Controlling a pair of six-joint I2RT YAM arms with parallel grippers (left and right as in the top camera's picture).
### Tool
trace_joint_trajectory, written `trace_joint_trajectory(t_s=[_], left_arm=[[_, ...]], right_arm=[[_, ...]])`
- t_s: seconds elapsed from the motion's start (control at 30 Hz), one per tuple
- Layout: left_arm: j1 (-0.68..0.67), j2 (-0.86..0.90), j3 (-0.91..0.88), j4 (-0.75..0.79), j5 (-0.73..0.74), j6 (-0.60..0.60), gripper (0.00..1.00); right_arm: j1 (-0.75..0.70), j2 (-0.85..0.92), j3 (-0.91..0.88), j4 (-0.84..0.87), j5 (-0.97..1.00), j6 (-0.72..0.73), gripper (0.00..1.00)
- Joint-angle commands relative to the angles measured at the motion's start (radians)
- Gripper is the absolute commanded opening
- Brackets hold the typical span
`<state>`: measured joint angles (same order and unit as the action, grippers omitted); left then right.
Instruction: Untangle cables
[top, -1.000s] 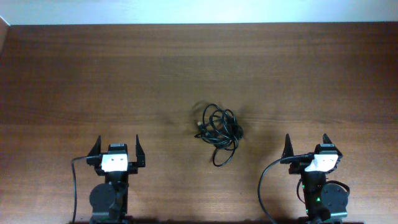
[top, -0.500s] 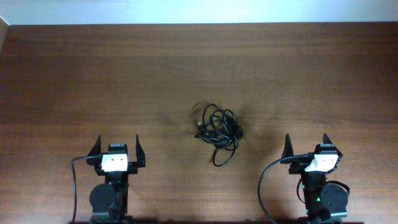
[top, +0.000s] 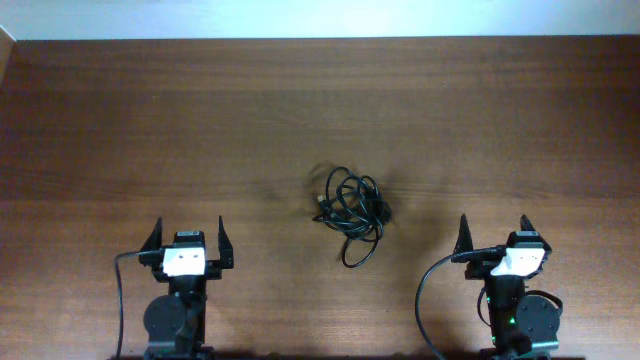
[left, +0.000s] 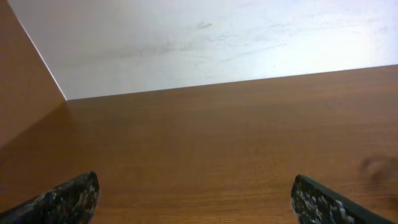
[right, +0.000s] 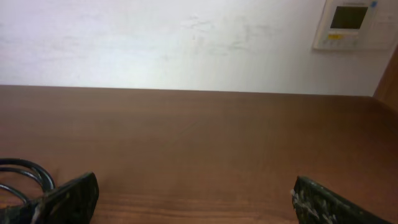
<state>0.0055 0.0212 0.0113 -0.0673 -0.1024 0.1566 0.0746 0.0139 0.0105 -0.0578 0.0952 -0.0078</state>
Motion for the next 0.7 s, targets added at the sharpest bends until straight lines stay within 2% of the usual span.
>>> trace_joint_trajectory(t_s=[0.0, 0.07, 0.13, 0.23, 0.33, 0.47, 0.53, 0.63, 0.67], left_arm=[[-0.008, -0.008, -0.001, 0.05, 0.108, -0.006, 0.99], [-0.008, -0.008, 0.043, 0.067, 0.163, -0.011, 0.99], [-0.008, -0.008, 0.127, 0.066, 0.17, -0.013, 0.99], [-0.008, 0.038, 0.328, 0.058, 0.179, -0.012, 0.99], [-0.008, 0.203, 0.515, 0.054, 0.301, -0.013, 0.99], [-0.008, 0.472, 0.81, -0.134, 0.369, -0.013, 0.99], [-0.008, 0.589, 1.031, -0.243, 0.44, -0.012, 0.99], [-0.008, 0.656, 1.131, -0.37, 0.439, -0.006, 0.99], [-0.008, 0.661, 1.14, -0.41, 0.439, -0.006, 0.99]], right_arm=[[-0.005, -0.011, -0.005, 0.1, -0.05, -0.003, 0.99], [-0.003, -0.011, -0.005, 0.3, -0.122, -0.003, 0.99], [-0.003, -0.01, 0.008, 0.422, -0.168, -0.003, 0.99], [-0.003, -0.006, 0.117, 0.396, -0.17, -0.047, 0.99], [-0.003, 0.064, 0.324, 0.201, -0.12, -0.094, 0.99], [-0.003, 0.295, 0.711, -0.118, -0.093, -0.092, 0.99], [-0.003, 0.513, 1.073, -0.461, -0.084, -0.089, 0.99], [-0.003, 0.781, 1.533, -0.897, -0.085, -0.089, 0.99], [-0.003, 0.841, 1.637, -1.007, -0.095, -0.09, 0.99]])
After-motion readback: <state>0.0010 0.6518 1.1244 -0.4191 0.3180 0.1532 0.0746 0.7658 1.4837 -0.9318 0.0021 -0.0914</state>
